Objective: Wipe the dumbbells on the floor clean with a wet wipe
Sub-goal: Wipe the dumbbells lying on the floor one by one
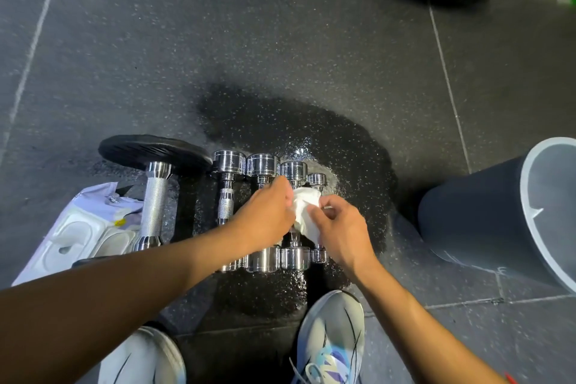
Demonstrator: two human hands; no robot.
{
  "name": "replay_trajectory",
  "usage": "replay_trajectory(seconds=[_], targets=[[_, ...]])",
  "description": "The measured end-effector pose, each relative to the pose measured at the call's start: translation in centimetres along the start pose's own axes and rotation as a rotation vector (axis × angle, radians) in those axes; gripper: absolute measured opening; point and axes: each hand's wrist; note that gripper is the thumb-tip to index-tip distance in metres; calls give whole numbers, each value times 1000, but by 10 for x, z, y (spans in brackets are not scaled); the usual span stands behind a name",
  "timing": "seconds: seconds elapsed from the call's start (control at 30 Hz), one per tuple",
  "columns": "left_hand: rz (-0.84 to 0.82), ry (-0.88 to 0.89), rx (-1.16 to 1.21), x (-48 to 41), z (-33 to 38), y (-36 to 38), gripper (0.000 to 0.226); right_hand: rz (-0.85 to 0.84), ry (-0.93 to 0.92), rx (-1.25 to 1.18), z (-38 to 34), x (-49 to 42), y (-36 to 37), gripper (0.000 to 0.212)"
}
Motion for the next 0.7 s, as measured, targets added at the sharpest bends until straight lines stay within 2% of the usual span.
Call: replay_trajectory(seconds=[0.07,0.17,0.27,0.33,0.43,0.53,0.6,0.7], targets=[[46,21,-35,-4,-1,-1,22,-11,-20,-152,-6,-1,-3,12],[26,-48,0,-11,3,-3,40,-152,-20,-324,-11,-3,-8,10],[0,-117,144,-17,4,-6,27,-224,4,-412,-5,-5,-14,10],[-4,-129,207,-20,1,-10,9,-191,19,-433,-2,-5,-16,8],[-45,-48,193,-18,-3,-18,15,-148,-1,-422,1,-5,-21,6],[0,66,234,-11,-1,-28,16,-141,-61,-345,1,-5,-22,6],[26,88,273,-10,0,-32,15,-80,-109,-285,2,-6,-23,15],[39,52,272,-13,0,-33,18,-3,-134,-328,1,-6,-24,29]])
Point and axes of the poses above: each hand's wrist, its own x-axis away from the middle knuckle, its own y-axis out of the palm, z = x × y, and after that the axes turned 15 degrees about -y, right-handed
